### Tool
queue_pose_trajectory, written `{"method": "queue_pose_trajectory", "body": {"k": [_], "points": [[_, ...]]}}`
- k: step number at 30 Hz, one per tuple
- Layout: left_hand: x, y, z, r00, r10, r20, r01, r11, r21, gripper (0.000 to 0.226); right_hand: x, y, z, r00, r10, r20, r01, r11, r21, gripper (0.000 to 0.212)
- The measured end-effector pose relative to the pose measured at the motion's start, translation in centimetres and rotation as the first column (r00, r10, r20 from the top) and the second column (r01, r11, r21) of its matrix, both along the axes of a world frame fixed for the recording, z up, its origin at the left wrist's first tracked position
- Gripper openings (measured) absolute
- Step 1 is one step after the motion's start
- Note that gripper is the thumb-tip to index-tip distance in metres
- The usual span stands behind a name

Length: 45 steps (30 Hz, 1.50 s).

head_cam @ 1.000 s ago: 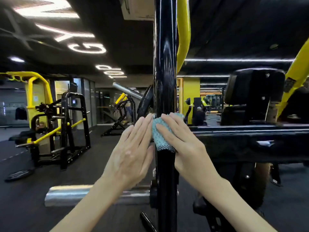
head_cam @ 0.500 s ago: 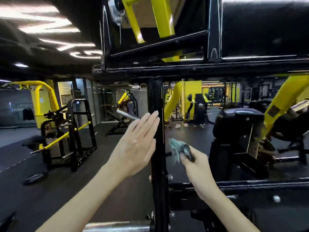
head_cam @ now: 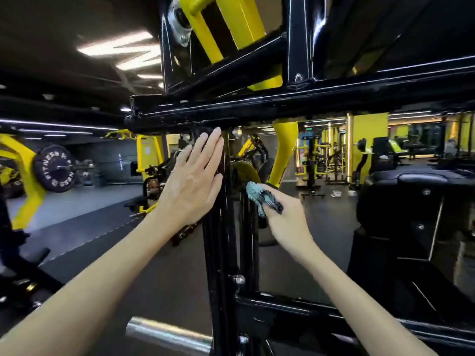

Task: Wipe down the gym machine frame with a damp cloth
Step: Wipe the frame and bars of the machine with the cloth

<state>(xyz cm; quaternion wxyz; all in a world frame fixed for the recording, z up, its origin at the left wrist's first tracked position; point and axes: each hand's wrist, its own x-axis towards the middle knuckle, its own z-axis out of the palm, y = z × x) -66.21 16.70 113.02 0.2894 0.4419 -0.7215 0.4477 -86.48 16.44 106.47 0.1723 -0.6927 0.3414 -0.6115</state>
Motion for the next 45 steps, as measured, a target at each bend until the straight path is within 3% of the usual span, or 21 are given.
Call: {"method": "queue_pose_trajectory", "body": {"k": [3, 8, 11, 14, 18, 26, 29, 34, 36, 41, 45], "points": [[-0.6, -0.4, 0.7, 0.995, 0.083, -0.053, -0.085, 0.996, -0.025, 0.063, -0.6, -2.2, 2.0, 0.999, 0.018, -0.029, -0.020, 0.997, -0.076, 0.055], [0.5, -0.4, 1.0, 0.984, 0.168, -0.057, -0.170, 0.985, -0.024, 0.063, 1.4, -4.8, 5.8, 0.990, 0.108, -0.091, -0.133, 0.930, -0.344, 0.061], [0.7, -0.4, 1.2, 0.983, 0.183, -0.011, -0.183, 0.982, -0.046, 0.064, 2.9, -6.3, 6.3, 0.997, 0.071, -0.012, -0.068, 0.878, -0.474, 0.057], [0.8, -0.8, 1.0, 0.988, 0.155, -0.011, -0.155, 0.986, -0.068, 0.063, 4.4, -7.5, 4.8, 0.994, 0.096, 0.057, -0.058, 0.877, -0.478, 0.056], [0.7, -1.3, 0.8, 0.994, 0.084, -0.066, -0.087, 0.995, -0.050, 0.063, 5.4, -8.1, 3.7, 0.989, 0.147, 0.008, -0.124, 0.858, -0.499, 0.063], [0.6, -1.4, 0.6, 0.995, 0.068, -0.071, -0.071, 0.997, -0.041, 0.062, 5.8, -8.8, 4.5, 0.985, 0.170, -0.005, -0.137, 0.774, -0.619, 0.058], [0.3, -1.0, 0.6, 0.988, 0.142, -0.060, -0.146, 0.987, -0.071, 0.062, 5.2, -10.3, 3.6, 0.980, 0.173, -0.101, -0.195, 0.707, -0.680, 0.064], [-0.8, -0.5, 0.4, 0.960, 0.280, -0.032, -0.281, 0.946, -0.159, 0.059, 1.8, -13.2, -1.8, 0.893, 0.062, -0.446, -0.402, 0.558, -0.726, 0.046], [-0.7, -0.1, 0.7, 0.940, 0.340, 0.004, -0.335, 0.929, -0.159, 0.059, 1.0, -14.3, -0.9, 0.858, 0.027, -0.512, -0.456, 0.496, -0.738, 0.042], [-0.8, 1.2, 1.1, 0.856, 0.493, 0.154, -0.468, 0.867, -0.174, 0.057, 3.5, -14.5, 6.1, 0.935, 0.119, -0.334, -0.342, 0.551, -0.761, 0.057], [-1.0, 2.0, 1.9, 0.798, 0.532, 0.283, -0.513, 0.846, -0.145, 0.057, 4.2, -13.6, 3.0, 0.947, 0.158, -0.280, -0.319, 0.577, -0.752, 0.061]]}}
